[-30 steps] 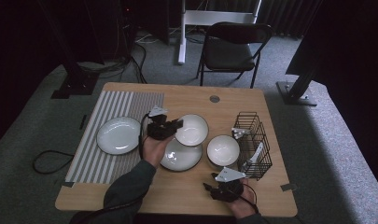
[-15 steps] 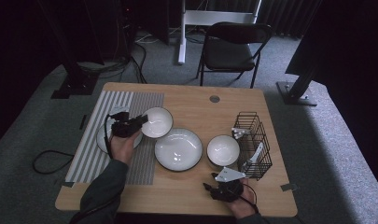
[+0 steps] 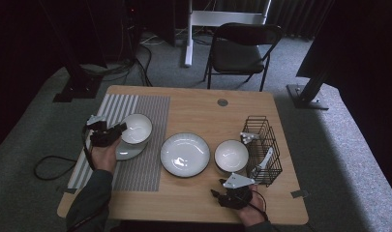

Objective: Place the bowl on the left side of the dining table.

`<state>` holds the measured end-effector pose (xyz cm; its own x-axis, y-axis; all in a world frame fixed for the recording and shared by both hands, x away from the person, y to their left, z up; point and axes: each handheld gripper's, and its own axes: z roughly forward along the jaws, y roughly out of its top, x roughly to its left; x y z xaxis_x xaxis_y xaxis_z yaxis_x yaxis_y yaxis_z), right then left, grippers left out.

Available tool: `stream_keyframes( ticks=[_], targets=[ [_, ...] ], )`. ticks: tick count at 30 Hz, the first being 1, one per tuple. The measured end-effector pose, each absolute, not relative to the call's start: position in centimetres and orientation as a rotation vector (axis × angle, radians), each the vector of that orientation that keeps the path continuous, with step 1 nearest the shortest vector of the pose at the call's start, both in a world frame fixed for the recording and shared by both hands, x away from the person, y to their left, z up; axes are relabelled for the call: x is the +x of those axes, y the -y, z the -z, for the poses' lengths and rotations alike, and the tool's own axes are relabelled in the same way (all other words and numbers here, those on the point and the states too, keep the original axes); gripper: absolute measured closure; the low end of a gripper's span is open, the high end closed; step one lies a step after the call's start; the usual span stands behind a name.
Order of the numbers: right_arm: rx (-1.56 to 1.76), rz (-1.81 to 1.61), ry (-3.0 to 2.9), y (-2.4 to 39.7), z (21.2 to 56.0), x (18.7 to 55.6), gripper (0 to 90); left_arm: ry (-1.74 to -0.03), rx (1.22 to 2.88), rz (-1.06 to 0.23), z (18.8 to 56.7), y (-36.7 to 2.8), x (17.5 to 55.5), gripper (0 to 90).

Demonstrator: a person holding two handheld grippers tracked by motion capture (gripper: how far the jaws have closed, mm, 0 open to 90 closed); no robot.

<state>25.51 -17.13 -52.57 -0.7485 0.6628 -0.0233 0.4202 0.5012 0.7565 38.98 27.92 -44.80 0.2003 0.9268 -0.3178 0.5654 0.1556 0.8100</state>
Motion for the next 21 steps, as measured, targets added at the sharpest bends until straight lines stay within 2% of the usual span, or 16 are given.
stream_keyframes(
  ticks=[8, 21],
  targets=[
    [0.912, -1.103, -2.437, 17.1, 52.6, 25.5, 46.9, -1.586, 1.482, -0.514, 46.5, -31.5, 38.9, 80.6],
    [0.915, -1.104, -2.439, 17.1, 52.6, 25.5, 46.9, -1.658, 1.483, -0.509, 48.4, -32.5, 39.6, 80.4]
  ],
)
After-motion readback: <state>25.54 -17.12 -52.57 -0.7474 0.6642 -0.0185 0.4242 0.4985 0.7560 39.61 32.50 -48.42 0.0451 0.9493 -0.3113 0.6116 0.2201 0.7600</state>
